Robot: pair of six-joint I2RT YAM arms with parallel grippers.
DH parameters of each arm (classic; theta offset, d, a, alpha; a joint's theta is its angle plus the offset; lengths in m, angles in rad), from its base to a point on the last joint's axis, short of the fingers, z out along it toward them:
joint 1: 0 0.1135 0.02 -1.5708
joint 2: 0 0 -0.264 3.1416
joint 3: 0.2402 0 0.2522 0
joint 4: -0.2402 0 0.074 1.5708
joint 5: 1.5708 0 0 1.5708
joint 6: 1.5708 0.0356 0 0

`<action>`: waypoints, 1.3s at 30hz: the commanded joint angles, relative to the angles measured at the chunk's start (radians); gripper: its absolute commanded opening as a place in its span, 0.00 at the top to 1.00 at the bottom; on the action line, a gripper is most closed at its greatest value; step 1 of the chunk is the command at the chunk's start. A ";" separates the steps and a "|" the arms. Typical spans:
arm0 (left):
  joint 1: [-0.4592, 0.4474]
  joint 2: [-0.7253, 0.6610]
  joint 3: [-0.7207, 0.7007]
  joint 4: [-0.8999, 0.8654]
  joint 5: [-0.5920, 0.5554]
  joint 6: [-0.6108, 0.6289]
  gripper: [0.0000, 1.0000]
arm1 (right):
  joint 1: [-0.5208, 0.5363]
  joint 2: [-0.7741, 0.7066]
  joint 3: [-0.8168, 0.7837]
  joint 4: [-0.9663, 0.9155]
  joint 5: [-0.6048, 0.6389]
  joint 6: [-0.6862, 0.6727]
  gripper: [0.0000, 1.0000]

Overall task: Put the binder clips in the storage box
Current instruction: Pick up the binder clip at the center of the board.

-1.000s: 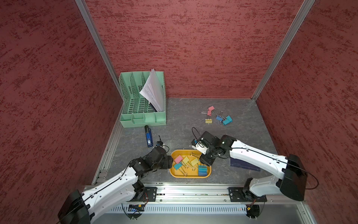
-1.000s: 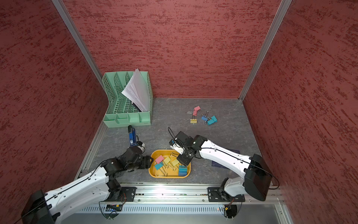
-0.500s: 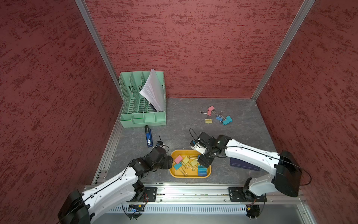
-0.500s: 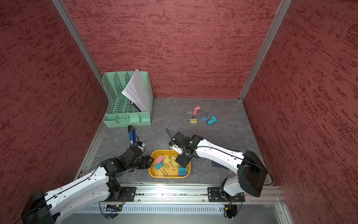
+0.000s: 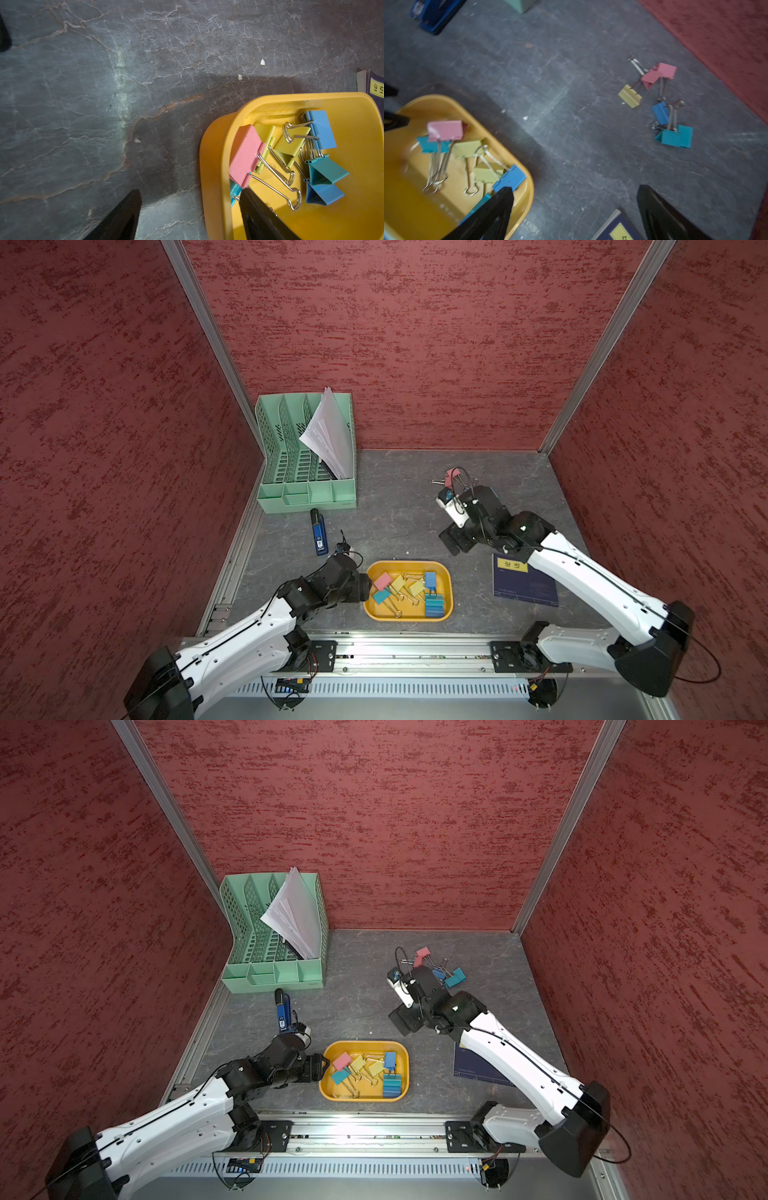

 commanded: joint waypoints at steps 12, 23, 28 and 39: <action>0.001 -0.005 0.001 -0.012 -0.005 0.010 0.21 | -0.477 0.448 0.188 0.108 -0.069 0.181 0.02; 0.003 0.014 0.004 -0.009 -0.007 0.009 0.21 | -0.495 0.623 0.224 0.203 -0.190 0.036 0.03; 0.002 0.029 0.008 -0.008 -0.006 0.010 0.21 | -0.496 0.678 0.227 0.209 -0.160 0.023 0.03; 0.003 0.037 0.010 -0.007 -0.004 0.011 0.21 | -0.500 0.757 0.259 0.227 -0.139 -0.027 0.03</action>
